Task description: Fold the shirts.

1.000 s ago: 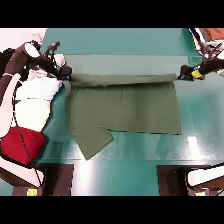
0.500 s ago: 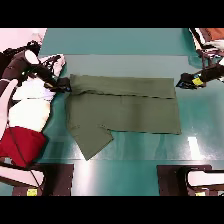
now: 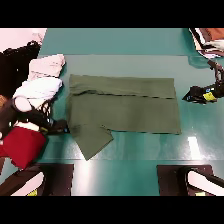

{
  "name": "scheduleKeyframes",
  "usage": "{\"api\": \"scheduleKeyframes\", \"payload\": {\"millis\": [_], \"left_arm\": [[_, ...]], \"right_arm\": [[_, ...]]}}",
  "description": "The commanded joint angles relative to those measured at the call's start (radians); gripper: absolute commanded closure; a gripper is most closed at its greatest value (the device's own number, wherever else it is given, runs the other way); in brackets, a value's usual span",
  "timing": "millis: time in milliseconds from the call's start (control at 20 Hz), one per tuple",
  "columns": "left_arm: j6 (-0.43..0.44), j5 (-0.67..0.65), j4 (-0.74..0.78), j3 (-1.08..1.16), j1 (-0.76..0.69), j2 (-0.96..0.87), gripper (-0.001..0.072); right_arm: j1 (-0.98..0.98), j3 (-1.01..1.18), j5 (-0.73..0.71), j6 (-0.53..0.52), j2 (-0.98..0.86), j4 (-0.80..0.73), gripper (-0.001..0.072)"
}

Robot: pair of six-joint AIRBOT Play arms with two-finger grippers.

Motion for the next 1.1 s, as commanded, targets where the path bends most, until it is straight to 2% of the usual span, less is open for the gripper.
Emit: {"api": "scheduleKeyframes", "payload": {"millis": [0, 200, 400, 600, 700, 850, 1050], "left_arm": [[-0.007, 0.066, -0.125, -0.170, 0.000, 0.102, 0.0228], [-0.003, 0.167, -0.189, -0.220, 0.000, 0.101, 0.0228], [0.068, 0.274, -0.295, -0.243, 0.000, 0.100, 0.0228], [0.076, 0.291, -0.345, -0.243, 0.000, 0.092, 0.0233], [0.098, 0.292, -0.344, -0.243, 0.000, 0.092, 0.0641], [0.105, 0.285, -0.349, -0.243, 0.000, 0.093, 0.0684], [0.115, 0.222, -0.349, -0.190, 0.000, 0.105, 0.0687]], "right_arm": [[-0.005, -0.034, -0.006, -0.009, 0.037, 0.059, 0.0397], [-0.005, -0.034, 0.000, -0.013, 0.037, 0.072, 0.0397], [-0.005, -0.035, 0.000, -0.012, 0.037, 0.072, 0.0397], [-0.005, -0.035, 0.003, -0.012, 0.037, 0.080, 0.0398], [-0.006, -0.035, 0.000, -0.014, 0.037, 0.096, 0.0398], [-0.025, -0.035, 0.019, -0.016, 0.037, 0.094, 0.0397], [-0.121, -0.108, 0.097, -0.031, 0.068, 0.080, 0.0397]]}}
